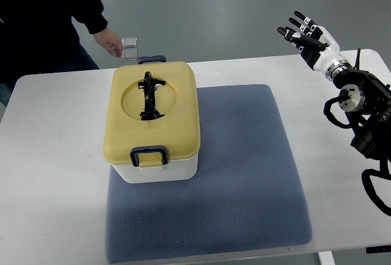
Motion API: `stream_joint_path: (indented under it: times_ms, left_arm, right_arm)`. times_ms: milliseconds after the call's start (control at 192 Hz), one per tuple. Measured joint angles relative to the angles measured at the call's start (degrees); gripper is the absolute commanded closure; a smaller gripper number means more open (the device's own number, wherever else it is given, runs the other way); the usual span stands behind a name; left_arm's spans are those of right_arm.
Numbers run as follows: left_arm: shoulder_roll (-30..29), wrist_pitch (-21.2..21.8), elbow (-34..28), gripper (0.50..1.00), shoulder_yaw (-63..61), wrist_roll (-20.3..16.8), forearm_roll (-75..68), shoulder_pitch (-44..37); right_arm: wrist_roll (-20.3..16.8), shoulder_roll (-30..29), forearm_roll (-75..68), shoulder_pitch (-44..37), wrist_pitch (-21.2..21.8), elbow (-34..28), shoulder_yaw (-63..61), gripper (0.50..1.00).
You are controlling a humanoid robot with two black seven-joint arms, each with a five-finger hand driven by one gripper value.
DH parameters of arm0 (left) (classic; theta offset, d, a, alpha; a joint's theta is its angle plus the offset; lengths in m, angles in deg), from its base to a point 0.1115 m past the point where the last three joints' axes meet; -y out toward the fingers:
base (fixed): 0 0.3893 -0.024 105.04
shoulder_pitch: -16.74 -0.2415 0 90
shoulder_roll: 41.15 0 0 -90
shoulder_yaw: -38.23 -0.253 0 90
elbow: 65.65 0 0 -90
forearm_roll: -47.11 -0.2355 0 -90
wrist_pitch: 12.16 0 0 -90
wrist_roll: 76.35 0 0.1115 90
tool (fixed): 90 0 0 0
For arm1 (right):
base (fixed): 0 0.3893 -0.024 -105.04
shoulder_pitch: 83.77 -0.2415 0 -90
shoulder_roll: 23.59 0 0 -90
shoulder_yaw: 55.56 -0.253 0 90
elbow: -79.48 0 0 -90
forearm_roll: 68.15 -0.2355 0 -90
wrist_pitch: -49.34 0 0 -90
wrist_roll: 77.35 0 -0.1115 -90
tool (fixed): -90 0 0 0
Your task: Open white storage box with right hand
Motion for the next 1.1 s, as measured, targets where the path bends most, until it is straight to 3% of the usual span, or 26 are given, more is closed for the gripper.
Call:
stream_joint_path:
  times_ms: [1100]
  left_arm:
    - [0.00, 0.03, -0.09, 0.500, -0.06, 0.00, 0.04, 0.00]
  right_arm:
    - [0.00, 0.21, 0.00, 0.50, 0.16, -0.01, 0.06, 0.574]
